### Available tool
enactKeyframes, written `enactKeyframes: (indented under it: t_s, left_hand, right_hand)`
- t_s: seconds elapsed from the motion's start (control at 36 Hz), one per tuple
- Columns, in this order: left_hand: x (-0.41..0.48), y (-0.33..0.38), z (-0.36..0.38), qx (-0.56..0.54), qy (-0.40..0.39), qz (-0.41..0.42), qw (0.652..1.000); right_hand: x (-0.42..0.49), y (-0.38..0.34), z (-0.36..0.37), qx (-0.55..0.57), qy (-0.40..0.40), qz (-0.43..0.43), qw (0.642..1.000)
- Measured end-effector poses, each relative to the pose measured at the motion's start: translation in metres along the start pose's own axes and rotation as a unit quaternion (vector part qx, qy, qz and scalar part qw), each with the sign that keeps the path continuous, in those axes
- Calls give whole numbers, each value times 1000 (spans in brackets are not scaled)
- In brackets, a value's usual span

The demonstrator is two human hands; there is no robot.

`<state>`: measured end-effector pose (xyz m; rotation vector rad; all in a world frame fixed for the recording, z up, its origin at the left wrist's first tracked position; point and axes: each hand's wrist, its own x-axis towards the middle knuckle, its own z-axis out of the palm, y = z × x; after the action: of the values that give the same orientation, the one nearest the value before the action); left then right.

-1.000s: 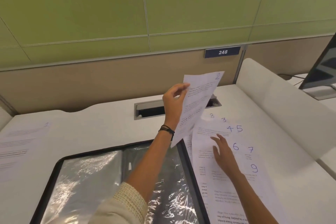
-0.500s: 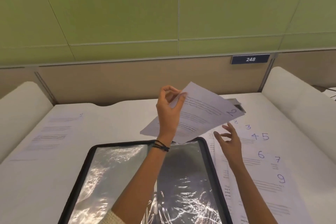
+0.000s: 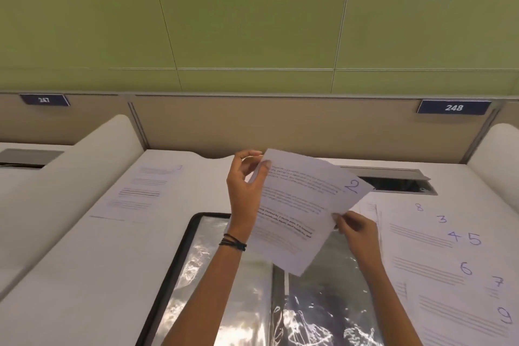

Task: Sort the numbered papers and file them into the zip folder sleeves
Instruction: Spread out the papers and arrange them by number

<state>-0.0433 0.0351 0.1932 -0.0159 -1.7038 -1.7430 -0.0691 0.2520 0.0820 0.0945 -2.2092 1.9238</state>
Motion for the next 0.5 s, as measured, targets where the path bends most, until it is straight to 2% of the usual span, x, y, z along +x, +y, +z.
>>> enactKeyframes:
  t_s: [0.14,0.31,0.39,0.5]
  left_hand:
    - [6,-13,-38,36,15,2,999]
    - [5,-34,-86,98,17,-23,995]
    - [0,-50,-110,124,25,-80,989]
    - [-10,-71,-135,148,17,-209,967]
  right_hand:
    - [-2,-2,24,9,-9,17,1000]
    - [-7,-7,46,26,27,31,999]
    - [-7,-9,53,51,63,67,994]
    - [-7,-8,60,77,114,122,983]
